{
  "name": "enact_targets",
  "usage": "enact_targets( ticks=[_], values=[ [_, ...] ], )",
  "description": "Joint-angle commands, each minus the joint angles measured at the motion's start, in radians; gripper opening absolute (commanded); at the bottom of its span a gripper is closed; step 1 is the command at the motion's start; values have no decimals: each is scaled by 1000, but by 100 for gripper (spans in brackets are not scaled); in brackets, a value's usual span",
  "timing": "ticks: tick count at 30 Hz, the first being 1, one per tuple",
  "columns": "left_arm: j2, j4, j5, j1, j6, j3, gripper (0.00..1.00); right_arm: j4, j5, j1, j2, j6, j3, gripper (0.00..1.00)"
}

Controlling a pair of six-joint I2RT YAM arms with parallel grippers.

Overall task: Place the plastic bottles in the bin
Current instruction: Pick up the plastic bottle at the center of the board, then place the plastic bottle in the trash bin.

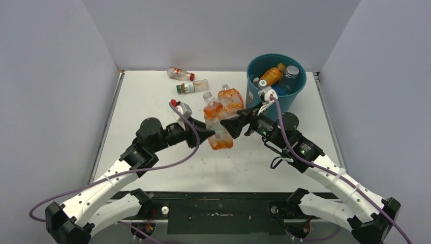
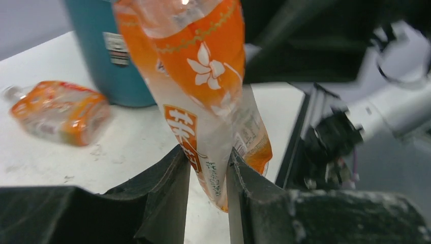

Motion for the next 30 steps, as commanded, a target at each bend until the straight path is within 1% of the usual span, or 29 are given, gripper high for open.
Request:
enact_targets(
  ticks=[1,3,6,13,15,16,18,19,21,24,25,26,27,28,30],
  values=[
    [-83,-2,225,-97,320,-98,0,-39,-26,8,29,-32,101,93],
    [-118,38,247,-113,305,-135,0,-46,-24,10,16,-28,99,93],
    [-130,61,288,-119,286,-150,0,-35,-61,9,-4,-14,88,93],
    [-150,45,328,-157,286,-158,0,-1,-304,10,14,54,80,94],
    [-156,58,344,-158,276,-163,0,33,-342,9,31,78,73,97],
    [-158,66,348,-157,269,-166,0,47,-358,9,38,89,67,100],
    [-160,80,358,-157,254,-167,0,71,-388,10,54,108,60,90],
    [-164,83,362,-157,250,-167,0,82,-398,11,61,119,57,80],
    [-168,95,369,-158,236,-170,0,112,-413,12,67,140,46,63],
    [-177,115,368,-158,213,-176,0,170,-425,13,64,179,25,40],
    [-181,125,363,-157,205,-178,0,189,-424,14,61,190,15,35],
    [-186,139,348,-158,193,-182,6,212,-420,16,55,202,4,30],
    [-190,154,333,-158,181,-188,15,237,-413,16,47,214,-11,24],
    [-196,175,319,-158,166,-195,28,268,-400,17,37,229,-27,19],
    [-210,230,300,-158,132,-216,48,354,-373,18,10,258,-74,14]
  ],
)
